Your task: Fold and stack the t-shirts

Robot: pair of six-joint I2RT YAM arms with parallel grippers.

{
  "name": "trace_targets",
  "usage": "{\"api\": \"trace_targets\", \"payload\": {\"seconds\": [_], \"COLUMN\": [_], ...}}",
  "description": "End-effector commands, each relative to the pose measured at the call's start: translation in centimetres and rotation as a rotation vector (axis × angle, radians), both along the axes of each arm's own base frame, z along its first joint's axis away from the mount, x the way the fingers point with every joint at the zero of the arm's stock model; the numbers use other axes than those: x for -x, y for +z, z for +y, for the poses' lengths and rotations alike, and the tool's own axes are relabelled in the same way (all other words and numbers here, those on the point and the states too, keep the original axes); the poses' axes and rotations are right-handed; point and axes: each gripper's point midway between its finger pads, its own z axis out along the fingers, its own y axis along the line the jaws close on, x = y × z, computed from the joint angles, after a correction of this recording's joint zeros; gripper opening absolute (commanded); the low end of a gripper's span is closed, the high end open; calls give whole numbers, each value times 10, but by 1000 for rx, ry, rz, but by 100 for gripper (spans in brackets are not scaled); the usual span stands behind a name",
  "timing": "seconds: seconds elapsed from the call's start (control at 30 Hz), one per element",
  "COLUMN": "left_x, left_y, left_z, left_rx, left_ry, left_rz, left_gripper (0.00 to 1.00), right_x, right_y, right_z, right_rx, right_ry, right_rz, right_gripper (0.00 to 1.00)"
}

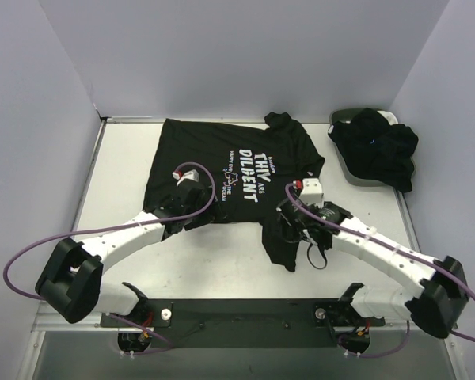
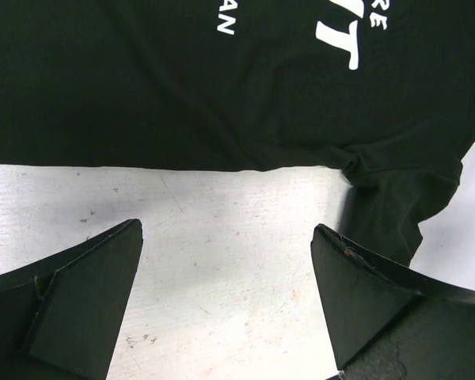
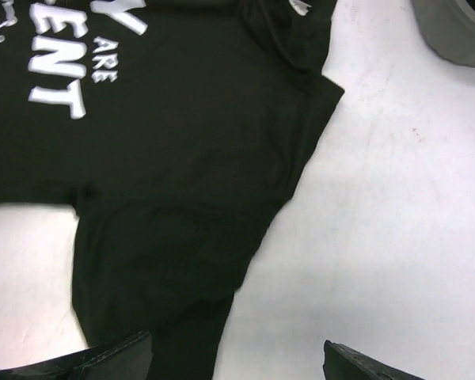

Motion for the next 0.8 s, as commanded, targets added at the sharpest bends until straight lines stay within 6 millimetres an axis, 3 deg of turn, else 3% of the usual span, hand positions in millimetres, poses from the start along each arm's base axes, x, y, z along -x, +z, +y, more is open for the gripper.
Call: {"api": "trace_targets", "payload": {"seconds": [0.0, 0.2, 0.4, 0.43, 0.57, 0.77], "left_x": [-3, 3, -4, -9, -27, -49], "left_y": [23, 25, 29, 33, 36, 15], "left_z": [-6, -5, -1, -3, -9, -14], "left_rx": [46, 36, -4, -6, -34, -90], "left_ry": [-8, -25, -27, -30, -41, -23], "left_rz": [-57, -57, -80, -91, -103, -47], "left_gripper": [97, 97, 97, 97, 98, 97], "right_x": [-39, -84, -115, -122, -134, -135], "right_y": [-18, -53, -67, -62, -51, -66], "right_z": [-4, -2, 1, 5, 19, 27], "right_rx": [63, 50, 30, 17, -44, -56], "right_ry": [-59, -124, -144, -144, -130, -134], "right_rz": [0, 52, 65, 53, 44, 105], "right_gripper": [88, 88, 87, 87, 87, 86]}}
